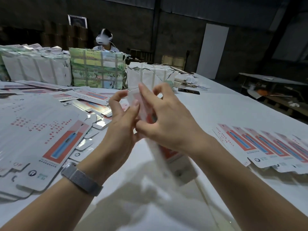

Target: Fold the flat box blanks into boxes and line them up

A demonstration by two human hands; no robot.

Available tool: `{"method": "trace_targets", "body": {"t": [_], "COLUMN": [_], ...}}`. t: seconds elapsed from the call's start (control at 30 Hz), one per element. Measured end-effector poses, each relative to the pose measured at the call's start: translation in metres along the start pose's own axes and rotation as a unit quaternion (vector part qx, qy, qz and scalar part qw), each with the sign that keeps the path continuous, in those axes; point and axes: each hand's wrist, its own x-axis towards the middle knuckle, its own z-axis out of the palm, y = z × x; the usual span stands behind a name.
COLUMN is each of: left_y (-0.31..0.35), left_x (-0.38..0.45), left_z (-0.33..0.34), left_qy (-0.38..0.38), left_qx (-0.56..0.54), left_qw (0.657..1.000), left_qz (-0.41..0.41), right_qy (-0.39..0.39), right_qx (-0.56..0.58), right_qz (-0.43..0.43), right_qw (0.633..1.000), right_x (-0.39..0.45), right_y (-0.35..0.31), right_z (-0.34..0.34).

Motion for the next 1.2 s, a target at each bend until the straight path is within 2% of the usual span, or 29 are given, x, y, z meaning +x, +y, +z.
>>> {"method": "trace_targets", "body": {"t": [0.1,0.23,0.33,0.43,0.6,0.67,0.77,0.83,0.87,0.9,0.93,1.0,1.03,1.07,1.2], "left_y": [-0.006,-0.011,-0.014,-0.019,-0.029,-0.031,-0.027,-0.017,-0.013,-0.009,-0.006,0.002,0.007,0.011,0.02], "left_x": [-0.001,-0.001,0.001,0.001,0.007,0.01,0.012,0.01,0.009,0.008,0.007,0.005,0.003,0.002,0.003], "left_z": [0.001,-0.008,-0.015,-0.017,-0.024,-0.028,-0.029,-0.026,-0.027,-0.031,-0.035,-0.048,-0.055,-0.062,-0.084], "left_qy": [-0.052,0.002,0.035,0.045,0.055,0.056,0.073,0.063,0.05,0.039,0.031,0.02,0.021,0.023,0.014], "left_qx": [0.094,0.198,0.23,0.265,0.32,0.351,0.4,0.451,0.483,0.548,0.649,0.824,0.853,0.858,0.829], "left_qw": [0.994,0.979,0.972,0.963,0.942,0.93,0.91,0.889,0.872,0.834,0.758,0.557,0.503,0.482,0.493], "left_qz": [-0.018,-0.038,-0.03,-0.033,-0.081,-0.094,-0.078,-0.058,-0.055,-0.056,-0.061,-0.101,-0.139,-0.174,-0.262], "right_qy": [0.023,-0.02,-0.029,-0.019,-0.101,-0.082,0.009,0.037,0.031,0.017,0.0,-0.03,-0.04,-0.047,-0.07], "right_qx": [-0.04,-0.102,-0.167,-0.182,-0.185,-0.208,-0.188,-0.134,-0.099,-0.063,-0.032,0.002,0.01,0.017,0.035], "right_qz": [0.02,0.149,0.297,0.427,0.523,0.502,0.4,0.314,0.277,0.242,0.209,0.142,0.112,0.086,0.018], "right_qw": [0.999,0.983,0.94,0.886,0.826,0.835,0.897,0.939,0.955,0.968,0.977,0.989,0.993,0.995,0.997], "right_x": [0.005,0.018,0.014,-0.012,-0.047,-0.039,-0.012,0.003,0.009,0.011,0.011,0.007,0.005,0.002,-0.005], "right_y": [0.013,0.064,0.129,0.186,0.225,0.22,0.19,0.156,0.137,0.117,0.098,0.063,0.048,0.036,0.01], "right_z": [0.0,-0.011,-0.037,-0.052,-0.044,-0.044,-0.045,-0.037,-0.03,-0.022,-0.014,0.002,0.009,0.014,0.031]}}
